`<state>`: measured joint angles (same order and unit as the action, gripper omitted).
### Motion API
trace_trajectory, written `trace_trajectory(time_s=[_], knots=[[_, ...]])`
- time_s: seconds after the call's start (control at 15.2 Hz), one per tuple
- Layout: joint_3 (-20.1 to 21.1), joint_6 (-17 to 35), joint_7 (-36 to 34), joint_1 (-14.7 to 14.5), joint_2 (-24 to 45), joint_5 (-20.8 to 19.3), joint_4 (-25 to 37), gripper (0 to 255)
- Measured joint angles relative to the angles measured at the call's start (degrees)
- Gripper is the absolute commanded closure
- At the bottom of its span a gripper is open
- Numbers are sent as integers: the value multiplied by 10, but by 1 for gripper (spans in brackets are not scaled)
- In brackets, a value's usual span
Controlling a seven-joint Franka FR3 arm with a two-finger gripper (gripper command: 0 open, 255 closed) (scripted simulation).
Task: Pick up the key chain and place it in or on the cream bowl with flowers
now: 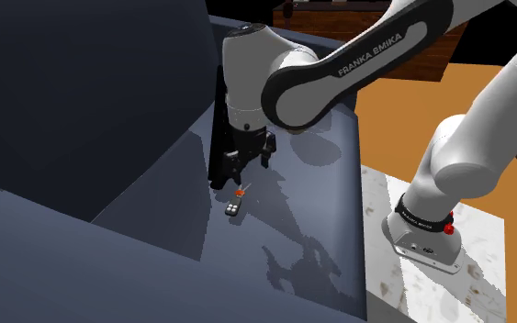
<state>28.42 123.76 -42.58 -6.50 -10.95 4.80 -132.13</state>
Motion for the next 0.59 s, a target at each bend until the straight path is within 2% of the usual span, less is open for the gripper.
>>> trace_trajectory(time_s=[0.33,0.59], knots=[[37,35,-88,-11,103,-52,54,0],[40,61,-110,-15,137,-75,56,0]])
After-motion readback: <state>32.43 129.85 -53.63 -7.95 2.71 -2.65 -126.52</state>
